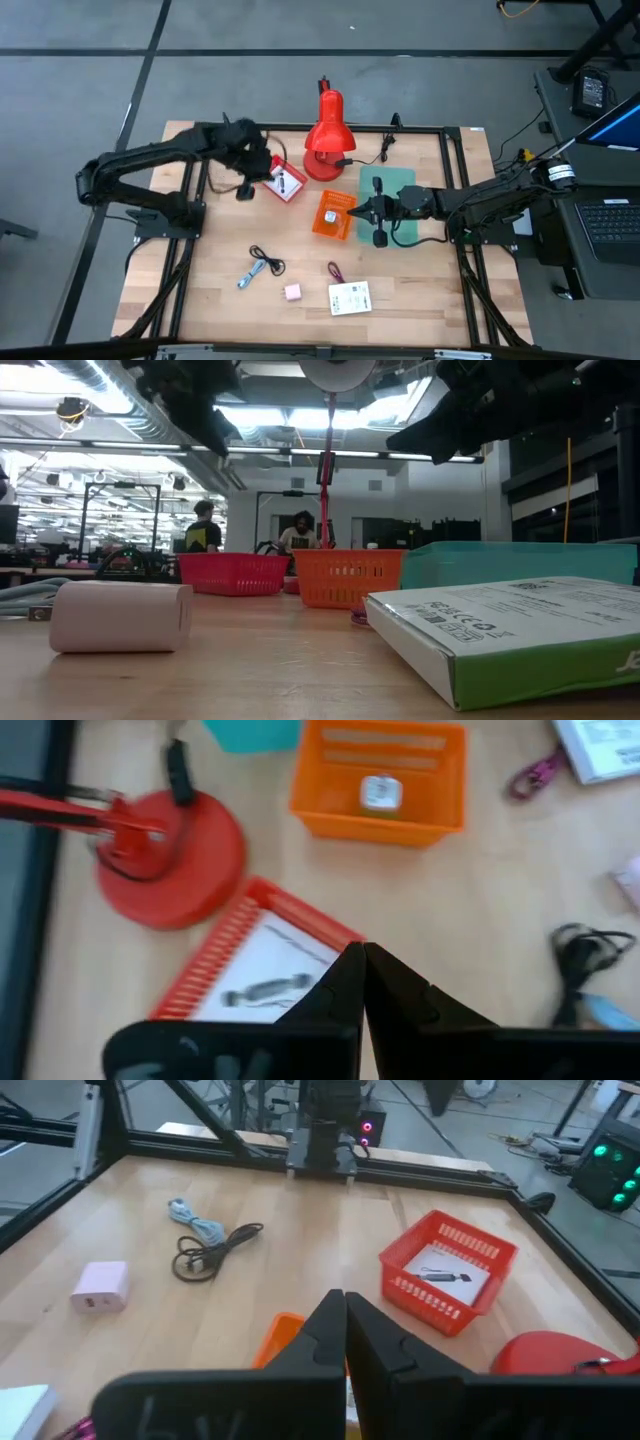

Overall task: Pick and place items into bin
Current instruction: Put the blue charger cable into the green bin

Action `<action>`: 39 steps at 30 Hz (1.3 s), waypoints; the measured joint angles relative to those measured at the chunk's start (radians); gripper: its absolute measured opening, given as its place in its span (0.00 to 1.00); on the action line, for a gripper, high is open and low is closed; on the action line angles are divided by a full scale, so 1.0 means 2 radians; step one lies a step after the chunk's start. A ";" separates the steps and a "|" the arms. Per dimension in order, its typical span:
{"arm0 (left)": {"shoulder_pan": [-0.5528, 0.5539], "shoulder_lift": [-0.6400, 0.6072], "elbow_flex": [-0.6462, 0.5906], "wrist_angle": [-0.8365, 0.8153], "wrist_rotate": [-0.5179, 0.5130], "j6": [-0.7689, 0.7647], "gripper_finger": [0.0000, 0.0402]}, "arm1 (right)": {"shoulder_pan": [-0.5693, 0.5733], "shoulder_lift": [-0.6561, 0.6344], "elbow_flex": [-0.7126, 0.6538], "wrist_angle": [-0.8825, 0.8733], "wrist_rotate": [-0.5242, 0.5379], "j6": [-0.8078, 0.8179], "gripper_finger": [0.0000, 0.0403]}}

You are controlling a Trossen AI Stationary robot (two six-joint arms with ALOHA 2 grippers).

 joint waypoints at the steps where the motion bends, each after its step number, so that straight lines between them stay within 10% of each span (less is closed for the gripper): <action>1: -0.017 -0.005 -0.007 0.002 -0.011 -0.019 0.01 | 0.003 0.000 0.000 0.000 0.000 0.000 0.00; 24: -0.446 0.015 -0.083 0.049 -0.242 -0.532 0.01 | 0.038 0.000 0.000 -0.001 0.000 0.003 0.00; 39: -0.505 0.111 -0.083 0.051 -0.248 -0.703 0.08 | 0.038 0.000 0.000 -0.002 0.000 0.002 0.00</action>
